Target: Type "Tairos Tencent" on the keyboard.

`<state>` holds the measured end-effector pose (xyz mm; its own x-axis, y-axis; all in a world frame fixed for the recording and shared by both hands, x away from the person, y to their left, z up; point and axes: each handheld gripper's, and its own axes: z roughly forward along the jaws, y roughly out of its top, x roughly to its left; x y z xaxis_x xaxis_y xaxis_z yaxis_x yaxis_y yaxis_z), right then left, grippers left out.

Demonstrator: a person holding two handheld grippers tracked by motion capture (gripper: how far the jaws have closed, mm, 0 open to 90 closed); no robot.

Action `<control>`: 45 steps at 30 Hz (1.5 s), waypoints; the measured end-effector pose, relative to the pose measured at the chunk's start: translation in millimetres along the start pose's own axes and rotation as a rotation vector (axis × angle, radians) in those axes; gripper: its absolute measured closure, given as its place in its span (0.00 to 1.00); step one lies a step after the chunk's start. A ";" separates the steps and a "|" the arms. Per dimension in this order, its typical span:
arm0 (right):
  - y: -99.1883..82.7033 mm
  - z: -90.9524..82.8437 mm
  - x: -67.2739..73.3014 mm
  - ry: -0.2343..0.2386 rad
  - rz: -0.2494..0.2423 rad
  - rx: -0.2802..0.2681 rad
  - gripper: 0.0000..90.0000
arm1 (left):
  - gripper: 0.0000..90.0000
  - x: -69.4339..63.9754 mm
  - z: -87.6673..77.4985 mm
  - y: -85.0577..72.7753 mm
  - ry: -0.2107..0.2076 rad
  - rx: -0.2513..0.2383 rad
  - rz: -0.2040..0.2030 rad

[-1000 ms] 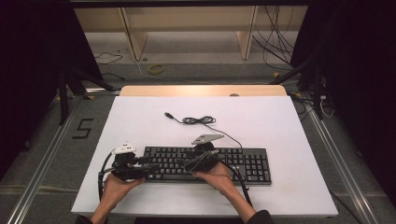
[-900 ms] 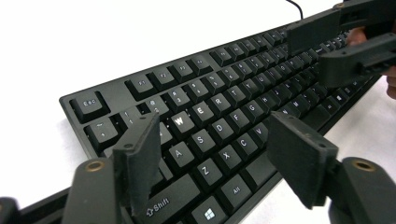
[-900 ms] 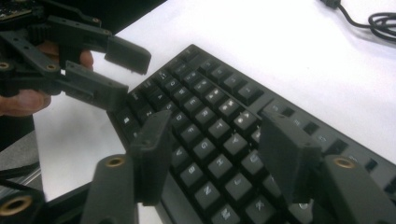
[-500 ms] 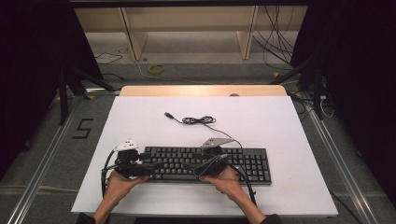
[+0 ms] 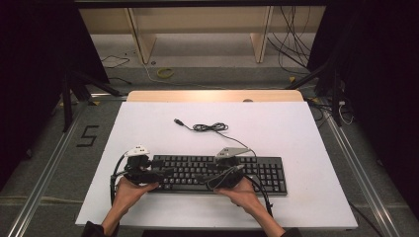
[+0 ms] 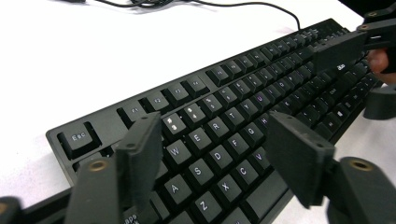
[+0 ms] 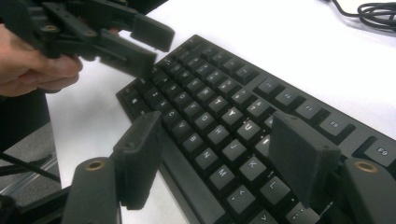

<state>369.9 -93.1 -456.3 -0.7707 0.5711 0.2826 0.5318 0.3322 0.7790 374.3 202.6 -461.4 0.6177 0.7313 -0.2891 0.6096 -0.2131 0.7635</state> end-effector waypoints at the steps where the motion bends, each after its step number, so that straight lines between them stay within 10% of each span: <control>1: -0.2 -0.4 0.3 -0.001 -0.005 0.000 0.39 | 0.46 0.2 0.7 0.8 0.001 0.003 0.004; 18: -3.9 -5.1 2.8 0.008 -0.020 -0.005 0.39 | 0.91 1.9 16.3 6.5 0.016 0.078 0.062; 45: -6.4 -5.3 2.7 0.007 -0.018 0.004 0.39 | 0.99 1.6 36.1 5.5 0.028 0.148 0.084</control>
<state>362.5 -97.7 -457.6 -0.7825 0.5600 0.2722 0.5191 0.3452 0.7819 396.6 179.2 -478.5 0.6565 0.7244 -0.2104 0.6246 -0.3655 0.6901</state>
